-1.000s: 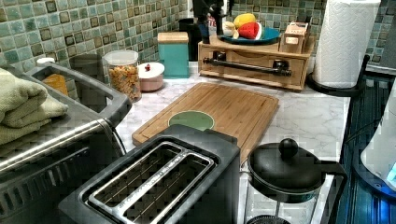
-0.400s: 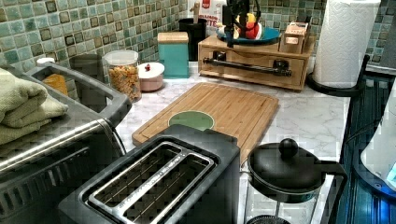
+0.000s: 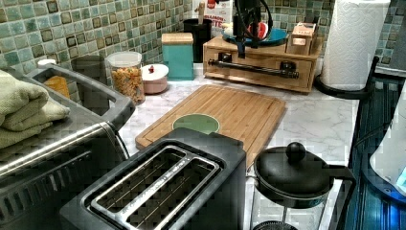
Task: Open the drawer.
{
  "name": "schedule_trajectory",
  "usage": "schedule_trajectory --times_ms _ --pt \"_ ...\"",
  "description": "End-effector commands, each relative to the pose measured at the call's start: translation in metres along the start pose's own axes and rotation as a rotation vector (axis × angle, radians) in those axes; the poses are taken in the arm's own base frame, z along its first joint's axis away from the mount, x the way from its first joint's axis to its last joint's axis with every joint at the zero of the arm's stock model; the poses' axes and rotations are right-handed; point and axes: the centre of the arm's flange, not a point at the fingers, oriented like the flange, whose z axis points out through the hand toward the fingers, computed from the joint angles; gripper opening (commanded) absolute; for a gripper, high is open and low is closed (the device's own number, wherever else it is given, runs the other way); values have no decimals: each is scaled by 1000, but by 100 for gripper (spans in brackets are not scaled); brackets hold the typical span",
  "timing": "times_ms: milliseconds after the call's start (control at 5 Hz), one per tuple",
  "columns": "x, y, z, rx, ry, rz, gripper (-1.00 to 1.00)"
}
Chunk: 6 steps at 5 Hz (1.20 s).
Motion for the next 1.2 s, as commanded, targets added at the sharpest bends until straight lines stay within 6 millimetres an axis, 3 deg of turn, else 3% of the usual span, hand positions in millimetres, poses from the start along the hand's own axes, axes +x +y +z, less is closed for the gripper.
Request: schedule_trajectory --times_ms 200,600,800,1000,1200 --pt "20 -18 16 -146 61 -6 100" --pt "12 -13 45 -181 87 88 100" --pt "1 -2 54 -247 110 116 100" --pt "3 1 69 -170 55 51 100" --pt "5 -11 86 -114 109 48 100"
